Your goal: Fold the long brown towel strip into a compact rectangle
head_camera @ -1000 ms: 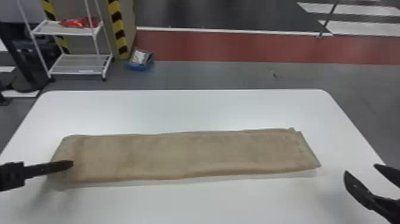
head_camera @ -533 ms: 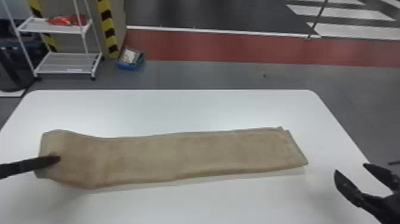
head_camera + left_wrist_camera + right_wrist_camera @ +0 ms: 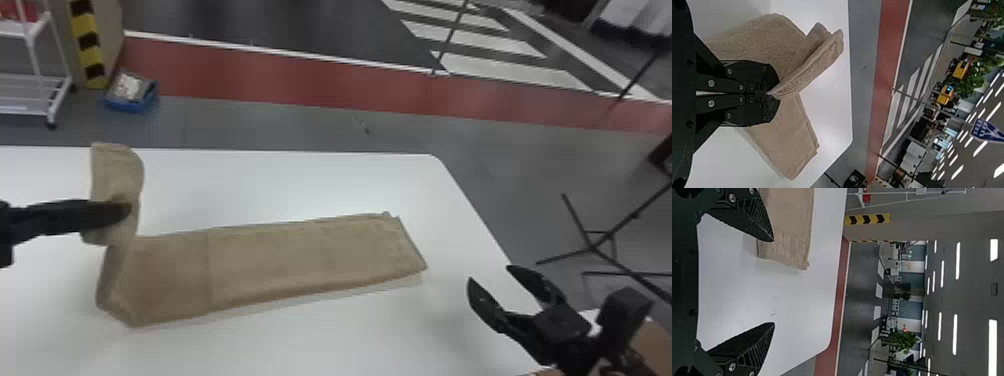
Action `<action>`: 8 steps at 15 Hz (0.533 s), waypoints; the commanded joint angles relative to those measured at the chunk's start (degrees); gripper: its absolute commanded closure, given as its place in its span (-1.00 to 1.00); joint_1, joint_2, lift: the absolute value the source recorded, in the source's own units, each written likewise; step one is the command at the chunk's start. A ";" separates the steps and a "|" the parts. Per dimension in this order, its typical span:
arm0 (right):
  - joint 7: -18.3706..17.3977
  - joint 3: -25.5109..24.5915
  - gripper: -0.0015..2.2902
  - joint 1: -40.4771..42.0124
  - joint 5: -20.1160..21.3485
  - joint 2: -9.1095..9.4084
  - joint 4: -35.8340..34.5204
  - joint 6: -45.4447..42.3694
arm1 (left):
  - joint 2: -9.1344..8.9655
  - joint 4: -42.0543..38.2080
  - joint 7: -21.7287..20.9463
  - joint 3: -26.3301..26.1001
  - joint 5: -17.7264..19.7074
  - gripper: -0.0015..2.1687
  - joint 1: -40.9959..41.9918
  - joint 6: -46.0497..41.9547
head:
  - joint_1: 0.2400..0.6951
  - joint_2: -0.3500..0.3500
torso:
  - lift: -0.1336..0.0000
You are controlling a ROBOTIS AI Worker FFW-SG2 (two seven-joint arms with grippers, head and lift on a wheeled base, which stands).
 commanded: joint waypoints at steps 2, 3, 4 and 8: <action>0.18 -0.52 -0.88 0.34 -0.67 -0.22 -0.16 -0.04 | -4.76 1.90 3.57 -13.32 -6.14 0.98 -2.50 0.61 | 1.00 -1.00 | -0.87; 0.26 -0.61 -0.88 0.34 -0.67 -0.22 -0.16 -0.04 | -5.43 3.39 5.85 -16.04 -6.23 0.98 -2.94 0.61 | 1.00 -1.00 | -0.87; 0.26 -0.61 -0.88 0.43 -0.67 -0.31 -0.16 -0.04 | -5.43 5.42 8.75 -19.03 -6.84 0.98 -3.38 0.61 | 1.00 -1.00 | -0.87; 0.26 -0.70 -0.88 0.60 -0.84 -0.31 -0.08 -0.22 | -5.43 16.23 20.71 -29.66 -7.72 0.98 -7.07 0.61 | 1.00 -1.00 | -0.87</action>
